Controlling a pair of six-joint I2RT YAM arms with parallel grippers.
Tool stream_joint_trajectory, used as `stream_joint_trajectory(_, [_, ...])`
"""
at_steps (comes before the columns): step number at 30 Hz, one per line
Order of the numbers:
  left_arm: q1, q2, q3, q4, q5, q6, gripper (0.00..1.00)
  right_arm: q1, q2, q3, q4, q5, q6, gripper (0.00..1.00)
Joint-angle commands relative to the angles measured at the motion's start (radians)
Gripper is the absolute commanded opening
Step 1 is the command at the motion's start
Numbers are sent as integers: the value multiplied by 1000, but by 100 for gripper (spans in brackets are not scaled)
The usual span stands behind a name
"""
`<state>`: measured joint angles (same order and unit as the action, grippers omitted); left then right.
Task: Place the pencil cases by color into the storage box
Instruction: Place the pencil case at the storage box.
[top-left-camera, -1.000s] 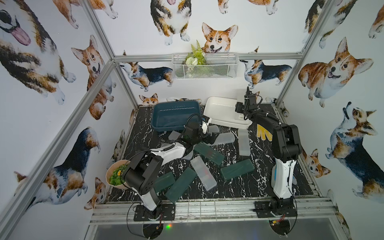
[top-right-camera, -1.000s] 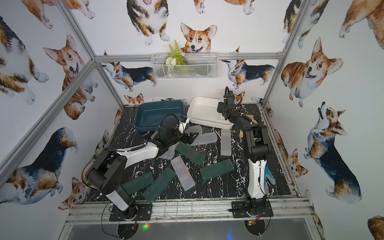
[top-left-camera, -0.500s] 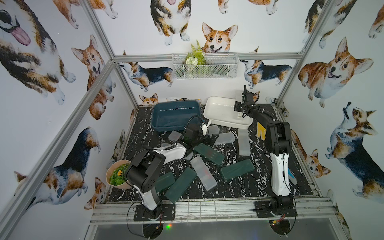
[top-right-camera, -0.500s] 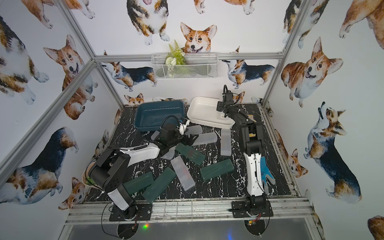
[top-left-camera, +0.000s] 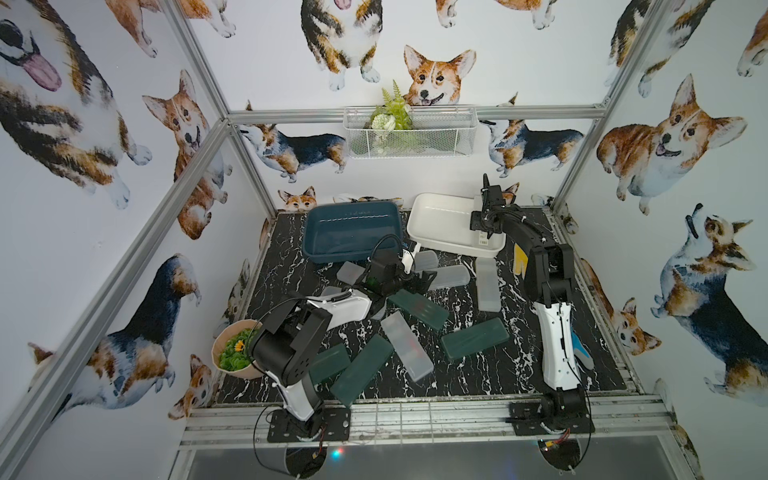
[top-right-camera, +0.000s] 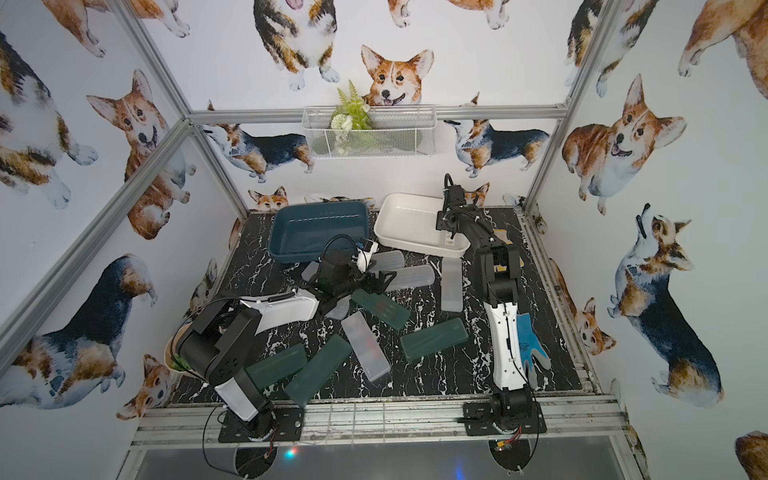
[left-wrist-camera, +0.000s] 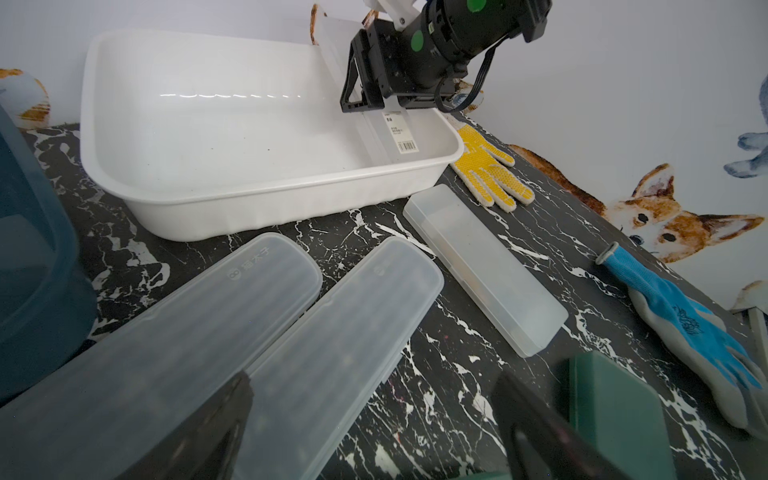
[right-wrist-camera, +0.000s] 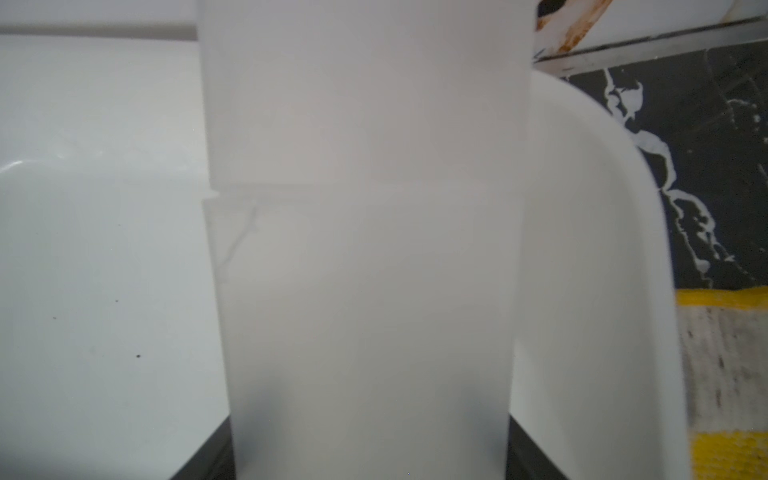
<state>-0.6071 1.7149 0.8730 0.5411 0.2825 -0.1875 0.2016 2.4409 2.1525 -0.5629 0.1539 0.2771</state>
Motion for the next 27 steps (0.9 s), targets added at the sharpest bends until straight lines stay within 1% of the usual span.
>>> stream_joint_trajectory(1, [-3, -20, -5, 46, 8, -3, 92, -11, 19, 27, -82, -3, 16, 44])
stream_joint_trajectory(10, [-22, -49, -8, 36, -24, 14, 92, -24, 92, 145, -200, -13, 23, 44])
stream_joint_trajectory(12, [-27, -49, -8, 33, -31, 18, 92, -28, 116, 181, -233, -18, 25, 45])
stream_joint_trajectory(15, [-33, -89, -11, 26, -42, 25, 92, -33, 142, 214, -268, -25, 29, 48])
stream_joint_trajectory(20, [-37, -110, -11, 20, -62, 26, 92, -36, 147, 214, -273, -31, 27, 61])
stream_joint_trajectory(21, [-37, -113, -11, 19, -65, 26, 92, -36, 144, 218, -274, -33, 24, 62])
stream_joint_trajectory(22, [-38, -118, -11, 18, -71, 26, 92, -36, 143, 219, -271, -33, 22, 68])
stream_joint_trajectory(24, [-38, -127, -11, 11, -87, 26, 92, -36, 136, 230, -267, -35, 18, 76])
stream_joint_trajectory(27, [-39, -142, -11, -8, -115, 26, 93, -36, 114, 244, -246, -46, 7, 83])
